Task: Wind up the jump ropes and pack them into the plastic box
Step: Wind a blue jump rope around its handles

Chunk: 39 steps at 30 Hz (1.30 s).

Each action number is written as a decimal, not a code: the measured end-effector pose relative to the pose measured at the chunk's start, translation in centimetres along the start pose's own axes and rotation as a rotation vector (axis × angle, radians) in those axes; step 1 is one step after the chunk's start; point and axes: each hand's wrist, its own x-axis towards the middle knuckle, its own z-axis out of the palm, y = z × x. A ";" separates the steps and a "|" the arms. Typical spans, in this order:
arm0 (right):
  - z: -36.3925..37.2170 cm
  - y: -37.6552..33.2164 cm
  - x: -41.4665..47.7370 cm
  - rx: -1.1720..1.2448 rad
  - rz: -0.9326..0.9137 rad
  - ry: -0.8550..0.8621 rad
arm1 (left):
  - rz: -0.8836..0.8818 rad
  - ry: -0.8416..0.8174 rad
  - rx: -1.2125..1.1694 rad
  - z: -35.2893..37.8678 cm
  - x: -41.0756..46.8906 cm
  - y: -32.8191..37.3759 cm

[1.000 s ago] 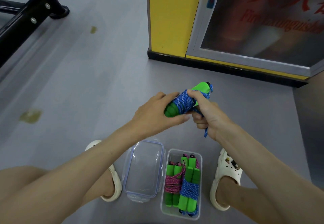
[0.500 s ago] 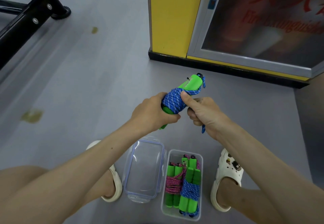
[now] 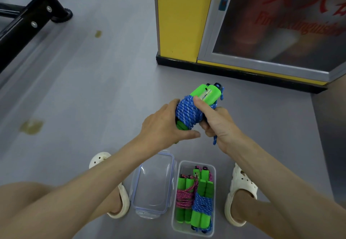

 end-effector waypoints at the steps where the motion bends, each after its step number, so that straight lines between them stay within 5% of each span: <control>1: -0.2 0.0 0.0 0.010 -0.002 0.011 | -0.024 -0.070 -0.162 -0.3 0.1 0.1; 5: -0.8 -0.3 -0.1 0.069 -0.029 -0.059 | -0.253 -0.338 -0.794 -2.1 0.4 0.2; 8: -0.9 0.0 0.1 0.101 -0.028 -0.072 | -0.294 -0.485 -1.023 -2.1 0.0 0.1; 13: -1.1 0.2 0.5 0.181 -0.043 -0.115 | -0.308 -0.490 -1.194 -1.9 -0.2 0.0; 24: -1.1 0.3 0.3 0.252 -0.025 -0.186 | -0.213 -0.532 -1.148 -2.3 -0.3 0.2; 31: -0.9 -0.5 0.7 -0.058 0.093 -0.082 | -0.293 -0.352 -0.971 -1.4 0.2 -0.6; 39: -1.5 -0.7 0.0 -0.147 -0.174 0.073 | -0.334 -0.222 -0.884 -1.4 0.8 -0.9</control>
